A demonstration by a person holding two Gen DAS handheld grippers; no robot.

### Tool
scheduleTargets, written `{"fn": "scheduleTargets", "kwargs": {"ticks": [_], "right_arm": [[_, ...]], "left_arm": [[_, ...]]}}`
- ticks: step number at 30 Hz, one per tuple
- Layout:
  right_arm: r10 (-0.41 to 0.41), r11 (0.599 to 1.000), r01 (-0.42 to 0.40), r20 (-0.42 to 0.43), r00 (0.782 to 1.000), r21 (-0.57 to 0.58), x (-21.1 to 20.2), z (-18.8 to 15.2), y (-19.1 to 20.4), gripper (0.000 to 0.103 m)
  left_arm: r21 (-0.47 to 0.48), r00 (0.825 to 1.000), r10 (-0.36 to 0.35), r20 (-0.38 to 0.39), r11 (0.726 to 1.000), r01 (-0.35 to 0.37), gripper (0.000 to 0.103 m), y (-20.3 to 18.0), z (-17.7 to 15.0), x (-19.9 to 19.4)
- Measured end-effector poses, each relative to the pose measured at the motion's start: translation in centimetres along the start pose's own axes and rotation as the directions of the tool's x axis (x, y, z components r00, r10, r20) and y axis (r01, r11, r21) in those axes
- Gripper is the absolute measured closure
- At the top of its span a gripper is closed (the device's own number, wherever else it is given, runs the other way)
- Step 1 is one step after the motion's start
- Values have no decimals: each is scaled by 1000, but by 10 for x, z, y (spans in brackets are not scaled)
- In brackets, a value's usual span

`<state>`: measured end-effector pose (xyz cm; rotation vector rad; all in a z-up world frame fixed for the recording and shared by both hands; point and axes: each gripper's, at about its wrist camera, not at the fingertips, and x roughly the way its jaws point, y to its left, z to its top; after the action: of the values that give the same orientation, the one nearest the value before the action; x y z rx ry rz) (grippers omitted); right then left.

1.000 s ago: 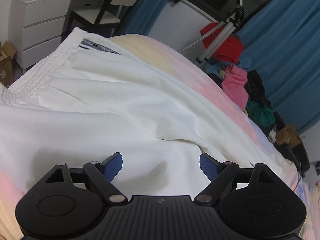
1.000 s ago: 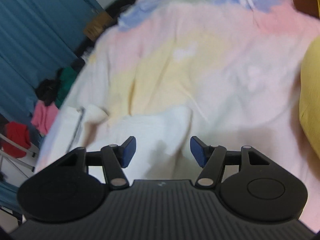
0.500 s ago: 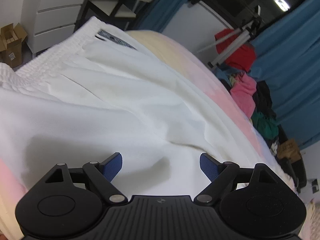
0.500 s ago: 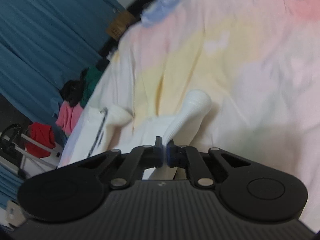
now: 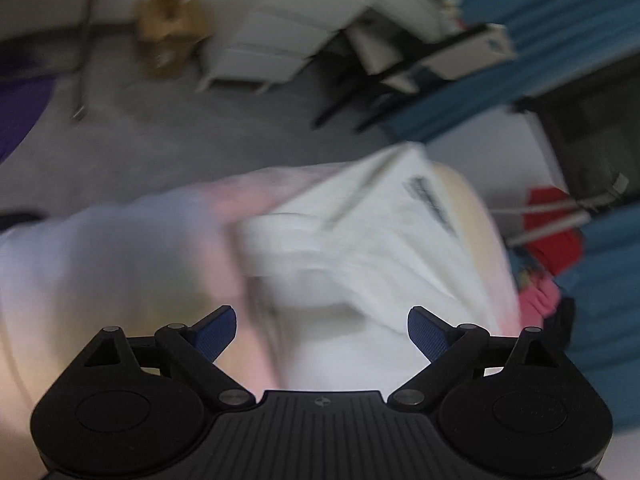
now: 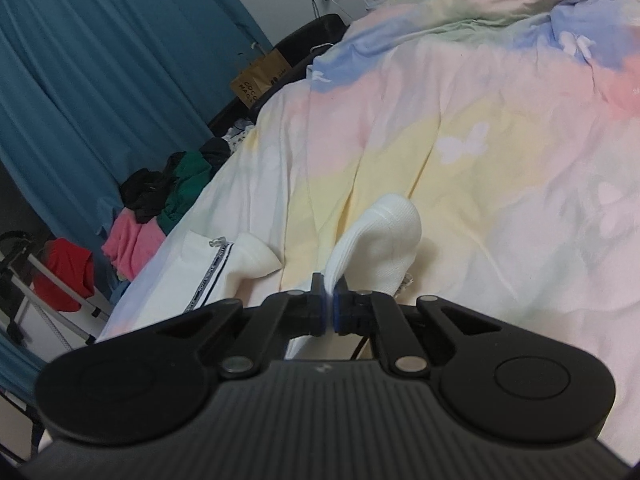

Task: Fold clothes
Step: 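Grasp the white sweatpants cuff with the right tool, then grasp the waistband with the left tool while the right tool holds the cuff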

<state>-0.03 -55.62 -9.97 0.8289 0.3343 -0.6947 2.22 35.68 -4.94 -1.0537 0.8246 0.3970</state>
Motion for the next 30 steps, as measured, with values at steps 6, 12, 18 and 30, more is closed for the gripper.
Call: {"fn": "scheduleTargets", "kwargs": {"ticks": [6, 12, 18, 30], "right_arm": [[3, 999, -3, -15, 1000, 36, 5, -1, -6, 97], [31, 996, -31, -6, 999, 85, 2, 1, -13, 97], [60, 988, -62, 14, 998, 142, -5, 5, -20, 97], [114, 989, -128, 175, 978, 69, -50, 39, 19, 98]], "left_arm": [[-66, 983, -99, -157, 994, 90, 18, 7, 1, 38], [-24, 986, -64, -157, 998, 61, 58, -9, -7, 58], [14, 977, -178, -115, 983, 181, 91, -1, 0, 34], [61, 915, -399, -59, 914, 402, 92, -27, 14, -12]]}}
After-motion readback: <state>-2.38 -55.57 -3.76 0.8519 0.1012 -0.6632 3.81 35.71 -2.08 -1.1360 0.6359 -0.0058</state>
